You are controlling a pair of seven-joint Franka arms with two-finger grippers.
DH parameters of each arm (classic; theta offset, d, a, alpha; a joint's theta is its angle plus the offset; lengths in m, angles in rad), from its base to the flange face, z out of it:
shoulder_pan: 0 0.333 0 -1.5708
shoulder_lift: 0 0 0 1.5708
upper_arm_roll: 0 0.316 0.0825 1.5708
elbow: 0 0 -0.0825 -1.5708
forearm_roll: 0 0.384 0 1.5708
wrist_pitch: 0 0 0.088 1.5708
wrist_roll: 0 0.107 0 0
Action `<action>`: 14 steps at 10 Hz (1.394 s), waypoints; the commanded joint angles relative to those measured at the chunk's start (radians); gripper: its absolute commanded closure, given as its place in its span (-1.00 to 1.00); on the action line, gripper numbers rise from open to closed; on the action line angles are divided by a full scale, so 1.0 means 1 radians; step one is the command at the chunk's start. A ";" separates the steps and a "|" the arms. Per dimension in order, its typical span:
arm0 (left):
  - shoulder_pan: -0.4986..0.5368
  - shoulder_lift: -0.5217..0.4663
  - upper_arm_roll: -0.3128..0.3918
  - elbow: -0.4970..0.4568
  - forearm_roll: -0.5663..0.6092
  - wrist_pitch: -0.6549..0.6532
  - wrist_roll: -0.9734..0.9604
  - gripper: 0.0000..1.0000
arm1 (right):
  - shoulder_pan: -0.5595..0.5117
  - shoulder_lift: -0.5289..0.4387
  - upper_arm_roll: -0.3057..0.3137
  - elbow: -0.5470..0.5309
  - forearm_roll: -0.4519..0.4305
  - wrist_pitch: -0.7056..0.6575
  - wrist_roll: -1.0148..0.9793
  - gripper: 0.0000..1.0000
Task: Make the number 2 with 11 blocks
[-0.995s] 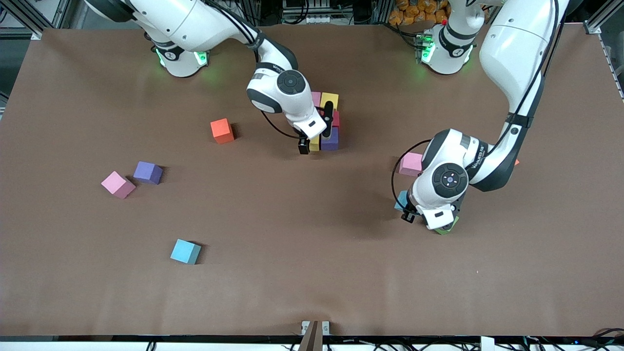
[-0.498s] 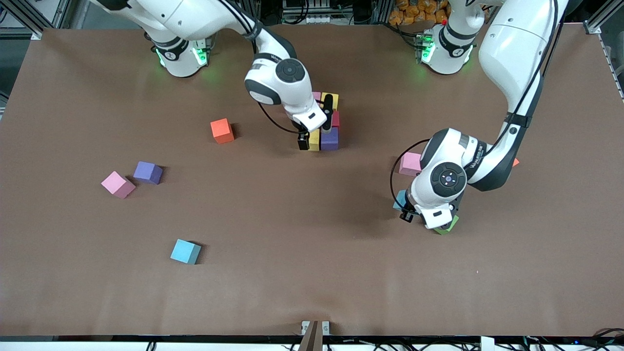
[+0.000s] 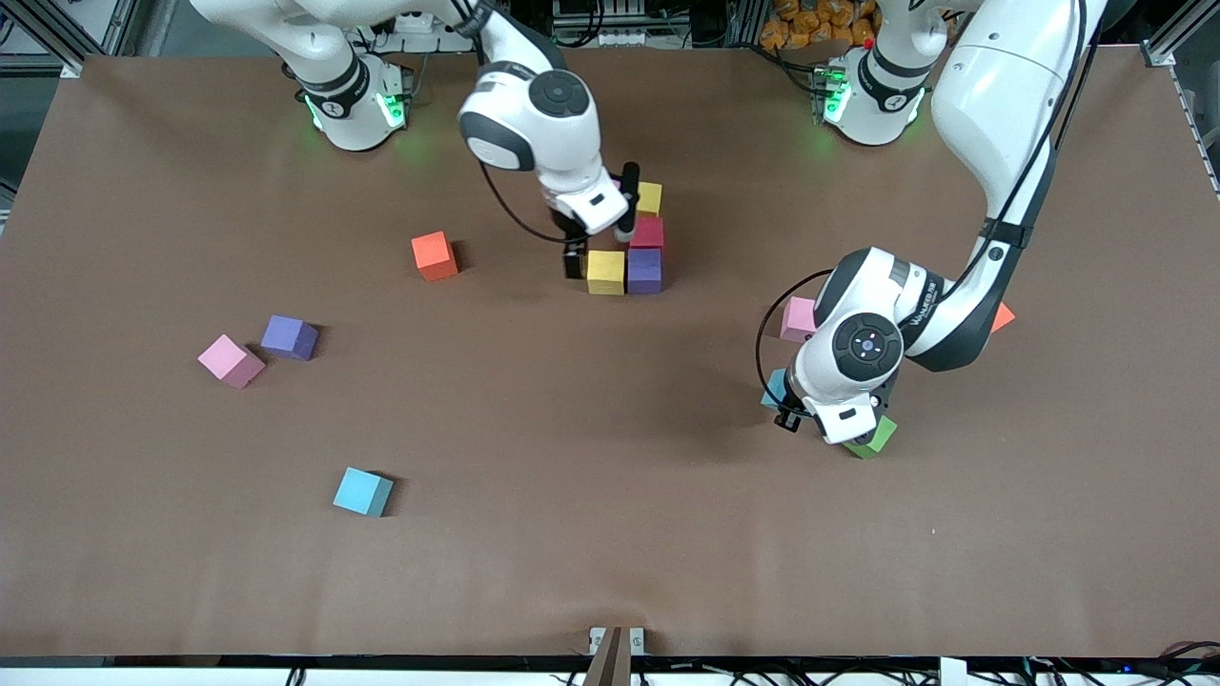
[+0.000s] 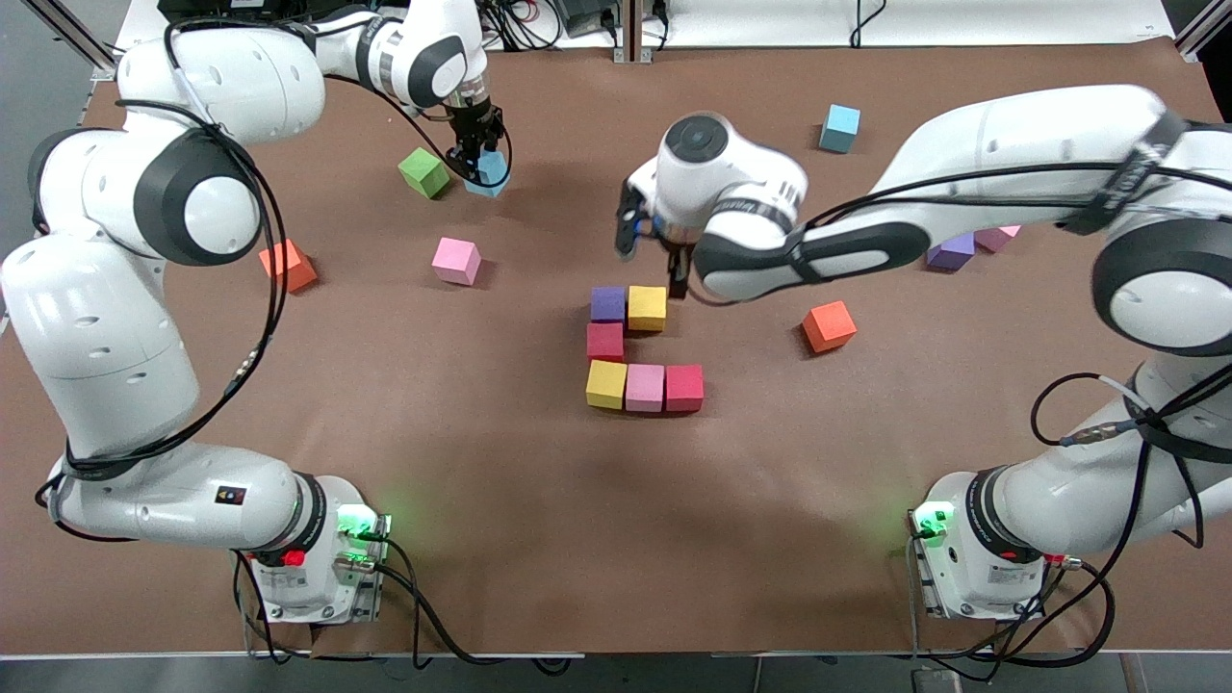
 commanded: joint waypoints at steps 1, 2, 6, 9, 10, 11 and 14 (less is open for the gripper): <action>-0.007 -0.028 0.004 -0.022 -0.023 -0.001 -0.019 1.00 | -0.148 -0.066 0.015 -0.029 0.021 -0.010 0.004 -1.00; -0.013 -0.028 0.002 -0.021 -0.022 -0.001 -0.041 1.00 | -0.210 -0.067 0.015 -0.019 0.021 -0.012 0.002 -1.00; -0.109 -0.025 -0.029 -0.022 -0.016 -0.003 -0.251 1.00 | -0.509 -0.006 0.009 0.082 0.020 -0.027 -0.170 -1.00; -0.247 -0.025 -0.030 -0.021 -0.016 -0.006 -0.513 1.00 | -0.616 0.095 0.001 0.187 -0.014 -0.022 -0.263 -1.00; -0.291 -0.025 -0.032 -0.019 -0.020 -0.023 -0.584 1.00 | -0.621 0.156 -0.022 0.244 -0.057 -0.022 -0.275 -1.00; -0.347 -0.025 -0.033 -0.018 -0.022 -0.026 -0.658 1.00 | -0.624 0.220 -0.060 0.295 -0.062 -0.009 -0.289 -1.00; -0.476 -0.011 -0.042 0.022 -0.077 -0.026 -0.819 1.00 | -0.651 0.345 -0.079 0.382 -0.069 0.079 -0.477 -1.00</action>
